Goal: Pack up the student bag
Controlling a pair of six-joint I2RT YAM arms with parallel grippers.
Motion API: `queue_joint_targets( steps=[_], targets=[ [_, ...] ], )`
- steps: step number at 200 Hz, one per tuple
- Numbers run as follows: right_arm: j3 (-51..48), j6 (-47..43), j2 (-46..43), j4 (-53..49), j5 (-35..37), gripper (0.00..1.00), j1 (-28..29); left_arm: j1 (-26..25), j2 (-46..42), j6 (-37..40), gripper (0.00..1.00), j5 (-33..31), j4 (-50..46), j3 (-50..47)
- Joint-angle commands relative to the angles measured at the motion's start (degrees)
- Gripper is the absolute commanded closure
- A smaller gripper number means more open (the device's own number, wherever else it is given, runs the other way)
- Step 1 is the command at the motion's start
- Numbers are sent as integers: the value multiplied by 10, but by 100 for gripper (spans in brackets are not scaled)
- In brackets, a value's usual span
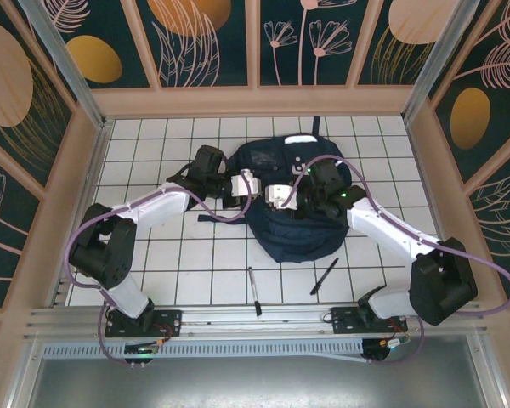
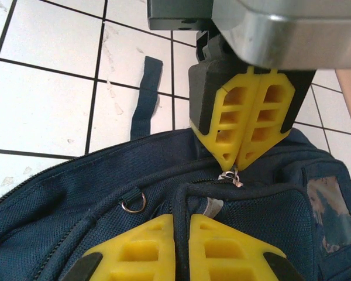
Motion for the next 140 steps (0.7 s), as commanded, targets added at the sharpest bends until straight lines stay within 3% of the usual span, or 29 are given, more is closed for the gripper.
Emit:
queue_joint_targets(
  steps=[1,20,47,66,85,89,93,95,116,131,140],
  targets=[
    [-5,52,-9,19,-35,100,3,21,11,-18,100,-113,53,4],
    [-11,154,8,102,5,99,1,30,4,-25,100,-127,74,-23],
    [10,275,31,124,10,65,1,55,9,-50,100,-120,60,-25],
    [-17,374,5,181,35,54,1,63,1,-68,100,-119,72,-38],
    [-58,469,-43,233,84,41,1,64,-14,-67,81,-99,60,-43],
    [-64,489,-54,237,102,28,1,64,-18,-64,76,-90,52,-43],
    [-69,510,-65,238,123,5,2,64,-23,-60,70,-78,44,-42],
    [-71,521,-71,238,136,2,1,64,-25,-56,67,-70,40,-42],
    [-64,674,-121,191,317,1,-18,64,-55,-1,39,7,14,-45],
    [-30,790,-144,87,433,1,-26,60,-70,42,33,24,2,-42],
    [-11,851,-151,17,462,1,-38,54,-73,73,30,22,-9,-37]
  ],
)
